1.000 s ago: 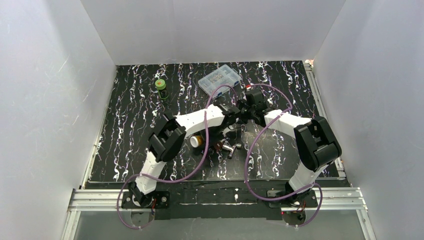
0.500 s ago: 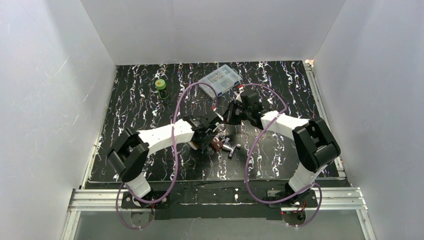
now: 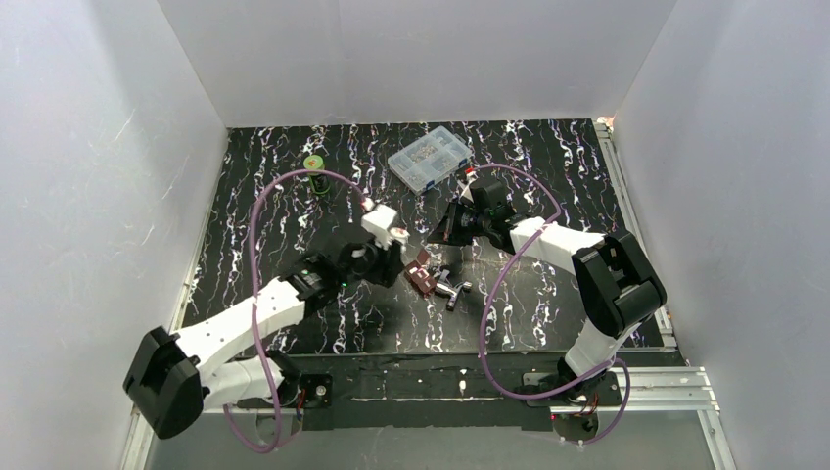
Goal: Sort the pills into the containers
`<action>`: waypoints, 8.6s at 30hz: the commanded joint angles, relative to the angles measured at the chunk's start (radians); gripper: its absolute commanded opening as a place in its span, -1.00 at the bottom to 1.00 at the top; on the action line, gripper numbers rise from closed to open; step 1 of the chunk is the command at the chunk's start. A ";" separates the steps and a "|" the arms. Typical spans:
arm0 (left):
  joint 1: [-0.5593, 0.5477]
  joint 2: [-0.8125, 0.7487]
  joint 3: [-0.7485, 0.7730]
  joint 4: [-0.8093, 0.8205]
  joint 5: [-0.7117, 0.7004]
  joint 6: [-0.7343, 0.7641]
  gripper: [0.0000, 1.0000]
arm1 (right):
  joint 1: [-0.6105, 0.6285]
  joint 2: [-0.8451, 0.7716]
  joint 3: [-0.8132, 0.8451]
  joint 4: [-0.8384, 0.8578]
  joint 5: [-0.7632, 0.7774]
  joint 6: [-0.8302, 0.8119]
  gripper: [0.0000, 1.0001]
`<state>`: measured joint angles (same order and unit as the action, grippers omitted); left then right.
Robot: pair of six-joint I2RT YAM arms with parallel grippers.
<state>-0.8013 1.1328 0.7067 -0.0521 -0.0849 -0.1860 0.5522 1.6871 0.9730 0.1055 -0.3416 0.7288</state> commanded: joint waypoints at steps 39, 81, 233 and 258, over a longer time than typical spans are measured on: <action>-0.056 -0.061 0.349 -0.231 0.015 0.470 -1.00 | -0.083 -0.372 0.103 -0.267 0.070 -0.157 -0.88; -0.042 0.760 0.743 -0.898 -0.129 0.265 -1.00 | -0.118 -0.215 -0.072 -0.115 0.026 -0.111 -0.90; -0.212 0.847 0.855 -0.997 -0.392 0.562 -1.00 | -0.126 -0.218 -0.107 -0.020 -0.009 -0.089 -0.91; -0.103 0.682 0.673 -0.830 -0.301 0.321 -1.00 | -0.107 -0.173 -0.087 -0.025 -0.010 -0.101 -0.91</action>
<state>-0.9329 1.9388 1.4170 -0.9180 -0.4267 0.2031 0.4389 1.5005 0.8417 0.0483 -0.3614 0.6327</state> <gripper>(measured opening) 0.510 0.053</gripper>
